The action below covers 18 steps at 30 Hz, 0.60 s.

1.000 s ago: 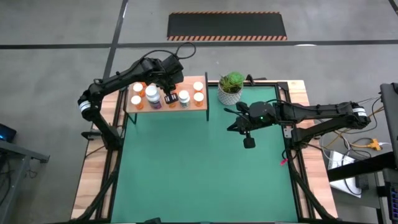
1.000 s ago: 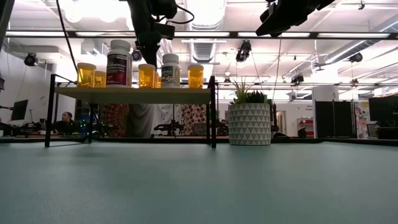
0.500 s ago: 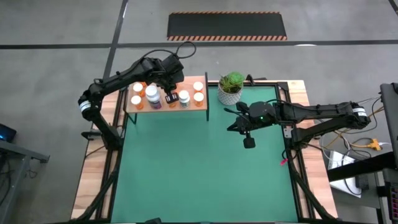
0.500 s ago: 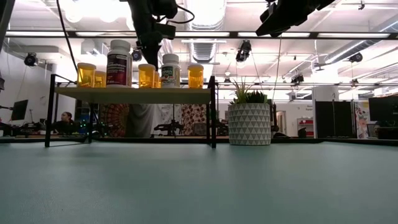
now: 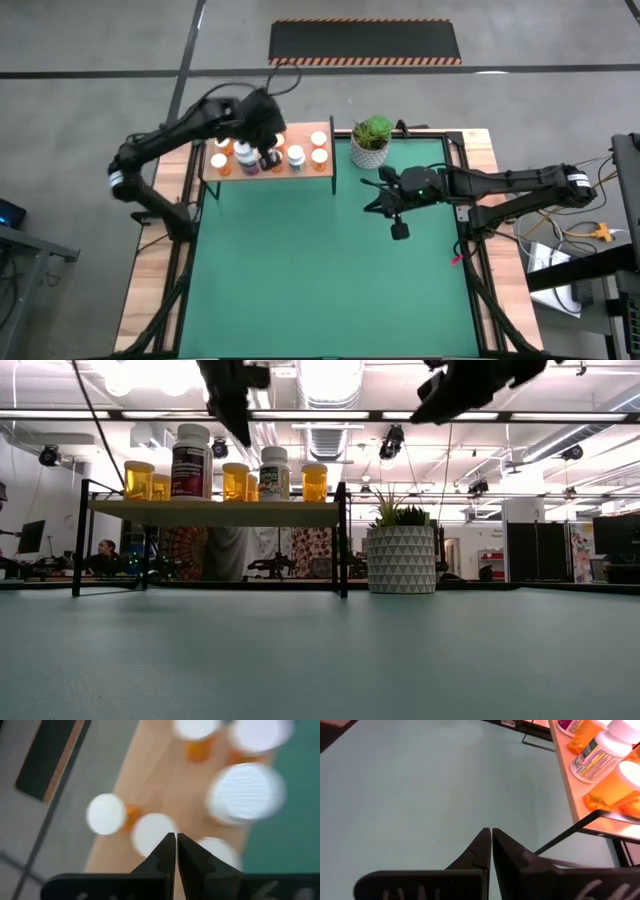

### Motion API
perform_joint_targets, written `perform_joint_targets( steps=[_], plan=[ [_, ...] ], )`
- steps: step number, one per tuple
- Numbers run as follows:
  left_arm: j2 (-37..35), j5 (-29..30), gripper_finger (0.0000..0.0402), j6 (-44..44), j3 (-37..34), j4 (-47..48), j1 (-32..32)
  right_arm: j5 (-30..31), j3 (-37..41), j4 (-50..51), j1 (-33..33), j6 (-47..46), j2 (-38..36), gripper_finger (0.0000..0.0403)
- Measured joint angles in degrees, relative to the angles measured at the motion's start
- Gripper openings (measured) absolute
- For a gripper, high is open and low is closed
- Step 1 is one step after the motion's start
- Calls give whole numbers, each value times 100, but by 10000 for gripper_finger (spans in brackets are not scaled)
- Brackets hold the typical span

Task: Pick and place medicine bottles onto shelf by color
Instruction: Return to Home Position

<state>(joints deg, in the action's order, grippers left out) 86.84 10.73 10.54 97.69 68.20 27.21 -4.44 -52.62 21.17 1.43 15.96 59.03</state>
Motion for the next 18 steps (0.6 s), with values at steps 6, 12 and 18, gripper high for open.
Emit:
perform_joint_targets(
  steps=[6,12,18],
  plan=[
    [-1462,-160,0,-126,-1534,-1765,-1721,-64,1096,-1453,-2,159,-232,9],
    [-3068,26,0,-56,-3976,-4580,-3681,-321,2446,-3355,0,354,-661,9],
    [-4397,45,0,648,-6057,-6045,-4733,-442,3416,-4626,59,420,-1285,9]
  ],
)
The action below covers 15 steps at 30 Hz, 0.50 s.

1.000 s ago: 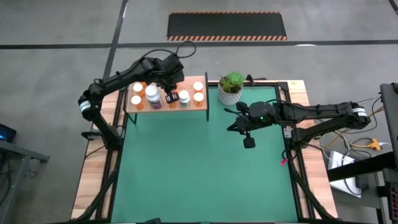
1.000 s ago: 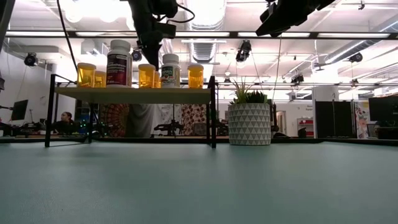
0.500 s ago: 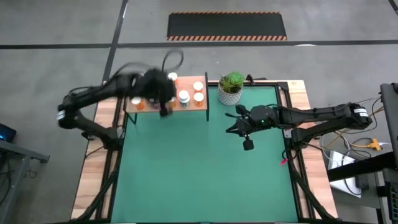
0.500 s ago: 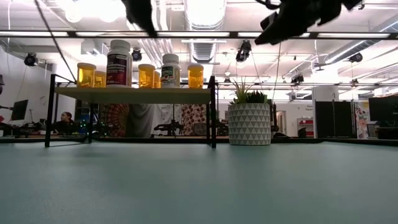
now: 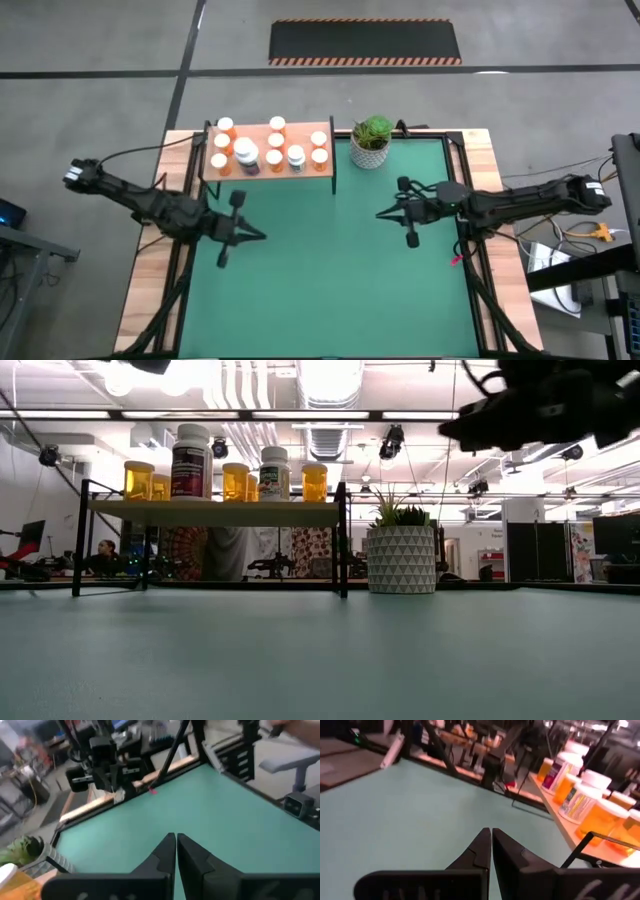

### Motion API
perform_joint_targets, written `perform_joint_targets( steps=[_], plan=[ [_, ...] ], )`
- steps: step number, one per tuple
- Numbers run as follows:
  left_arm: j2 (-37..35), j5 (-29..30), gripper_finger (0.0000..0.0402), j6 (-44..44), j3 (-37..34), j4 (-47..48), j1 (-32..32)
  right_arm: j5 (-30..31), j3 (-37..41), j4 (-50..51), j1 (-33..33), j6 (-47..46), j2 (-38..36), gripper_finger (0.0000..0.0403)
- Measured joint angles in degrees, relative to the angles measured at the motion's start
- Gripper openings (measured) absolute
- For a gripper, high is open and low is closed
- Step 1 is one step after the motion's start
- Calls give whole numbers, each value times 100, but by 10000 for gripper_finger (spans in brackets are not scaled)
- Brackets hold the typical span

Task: Pick and place medicine bottles onto shelf by color
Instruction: Return to Home Position

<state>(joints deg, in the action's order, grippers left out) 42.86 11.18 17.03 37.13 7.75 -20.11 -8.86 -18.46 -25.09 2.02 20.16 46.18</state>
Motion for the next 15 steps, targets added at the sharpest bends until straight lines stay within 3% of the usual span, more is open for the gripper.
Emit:
perform_joint_targets(
  steps=[6,15],
  plan=[
    [-1228,5,0,-10,-1244,-418,-84,-60,807,-513,15,-148,-879,9],
    [-2959,3,0,277,-2285,-651,-75,-16,1586,-576,267,-109,-2463,9]
  ],
)
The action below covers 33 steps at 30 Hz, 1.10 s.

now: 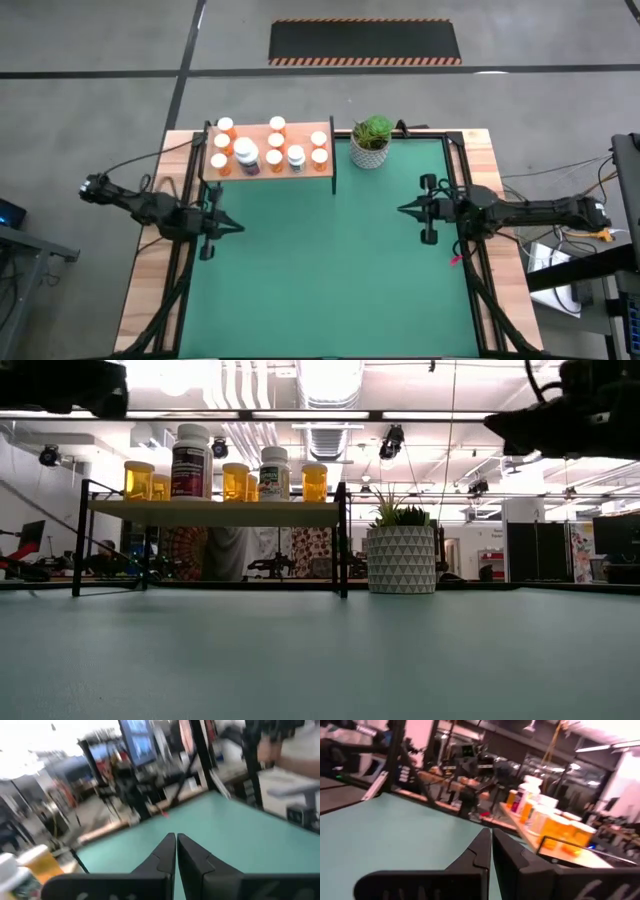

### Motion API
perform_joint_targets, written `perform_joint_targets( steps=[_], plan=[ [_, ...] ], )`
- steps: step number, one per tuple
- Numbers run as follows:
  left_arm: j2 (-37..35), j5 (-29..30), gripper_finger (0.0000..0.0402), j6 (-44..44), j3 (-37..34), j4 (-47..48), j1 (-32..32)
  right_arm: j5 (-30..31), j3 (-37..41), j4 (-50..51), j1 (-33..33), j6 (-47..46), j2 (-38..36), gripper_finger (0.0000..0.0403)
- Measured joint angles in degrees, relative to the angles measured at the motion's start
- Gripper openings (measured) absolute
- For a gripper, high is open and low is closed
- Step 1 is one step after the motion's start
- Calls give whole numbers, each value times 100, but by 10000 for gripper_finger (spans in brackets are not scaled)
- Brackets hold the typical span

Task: Pick and place medicine bottles onto shelf by color
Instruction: Return to Home Position

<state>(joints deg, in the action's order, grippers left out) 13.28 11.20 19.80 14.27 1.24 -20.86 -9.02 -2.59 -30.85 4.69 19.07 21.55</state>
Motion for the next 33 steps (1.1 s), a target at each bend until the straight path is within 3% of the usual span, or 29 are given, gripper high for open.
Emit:
perform_joint_targets(
  steps=[4,8,12,17,21,23,29,33],
  plan=[
    [-746,137,0,199,-314,-63,2,-49,188,290,261,26,-638,9],
    [-1245,278,0,218,-621,-41,9,-563,188,422,363,133,-1127,9],
    [-1132,275,0,294,-899,-60,15,-644,190,581,361,458,-1582,9],
    [-1079,251,0,347,-1306,-796,15,-803,193,835,359,504,-2121,9],
    [-1083,239,0,-142,-1376,-867,14,-900,189,795,356,239,-2144,9],
    [-1040,336,0,-360,-1376,-892,15,-898,188,775,357,-120,-2131,9],
    [-1035,382,0,-436,-1380,-840,15,-899,188,817,361,-2380,-2030,9],
    [-1034,382,0,-438,-1382,-837,15,-901,188,829,359,-3220,-1935,9]
  ],
)
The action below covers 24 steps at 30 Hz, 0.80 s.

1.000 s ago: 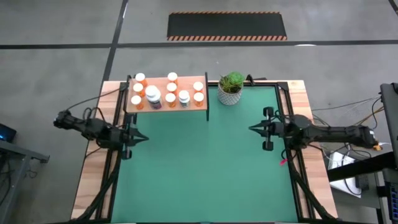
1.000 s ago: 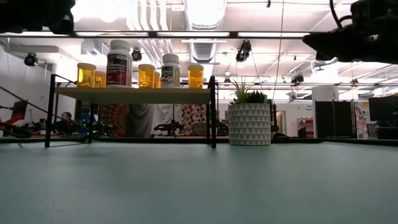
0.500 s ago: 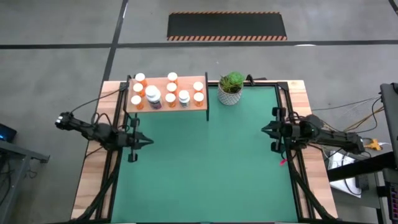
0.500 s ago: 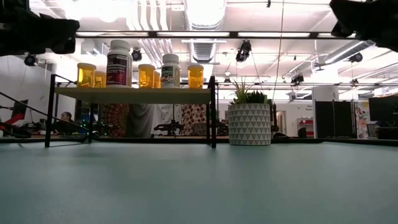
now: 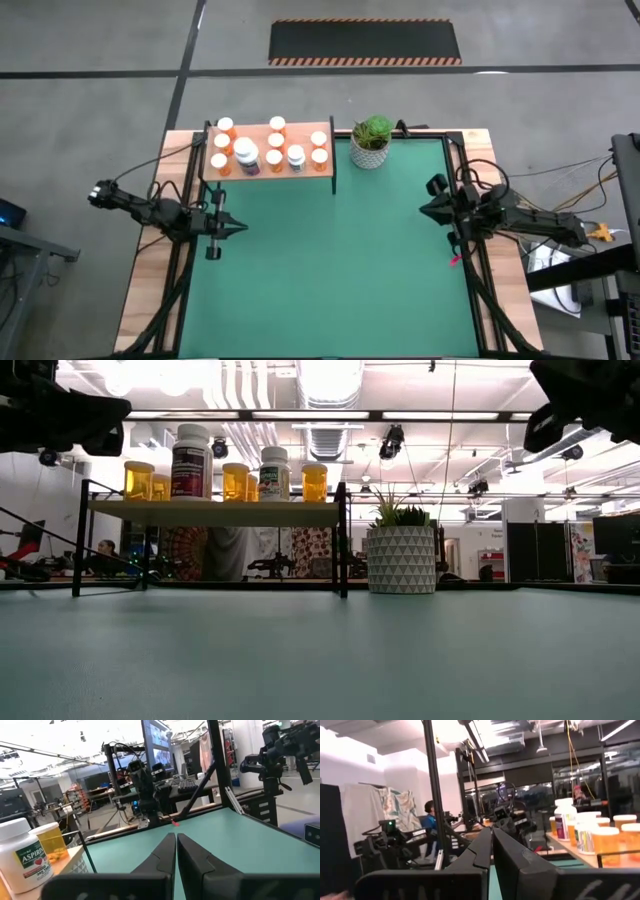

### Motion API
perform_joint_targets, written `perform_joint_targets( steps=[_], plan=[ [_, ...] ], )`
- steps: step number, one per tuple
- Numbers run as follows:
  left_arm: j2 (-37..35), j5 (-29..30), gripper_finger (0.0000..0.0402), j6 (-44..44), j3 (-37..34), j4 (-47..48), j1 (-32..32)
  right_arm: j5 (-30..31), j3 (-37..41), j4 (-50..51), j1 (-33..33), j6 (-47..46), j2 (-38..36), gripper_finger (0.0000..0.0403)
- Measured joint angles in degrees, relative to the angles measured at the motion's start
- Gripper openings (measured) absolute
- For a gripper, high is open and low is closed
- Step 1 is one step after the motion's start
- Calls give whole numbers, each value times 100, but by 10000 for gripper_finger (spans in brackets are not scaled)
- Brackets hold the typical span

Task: Pick and place medicine bottles onto shelf by color
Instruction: Return to Home Position

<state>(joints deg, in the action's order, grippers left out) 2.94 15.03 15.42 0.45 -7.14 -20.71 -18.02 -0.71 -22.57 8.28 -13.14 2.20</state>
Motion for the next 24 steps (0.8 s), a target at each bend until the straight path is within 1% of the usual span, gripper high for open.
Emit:
perform_joint_targets(
  steps=[2,9,14,24],
  plan=[
    [-2,0,0,0,0,0,0,0,0,2,-1,-54,54,9],
    [4,0,0,0,-7,-1,0,2,0,6,1,524,98,9],
    [-1,0,0,-1,-11,-1,0,2,0,4,-1,765,96,9],
    [4,0,0,-2,-15,-4,0,2,-2,6,0,775,96,9]
  ],
)
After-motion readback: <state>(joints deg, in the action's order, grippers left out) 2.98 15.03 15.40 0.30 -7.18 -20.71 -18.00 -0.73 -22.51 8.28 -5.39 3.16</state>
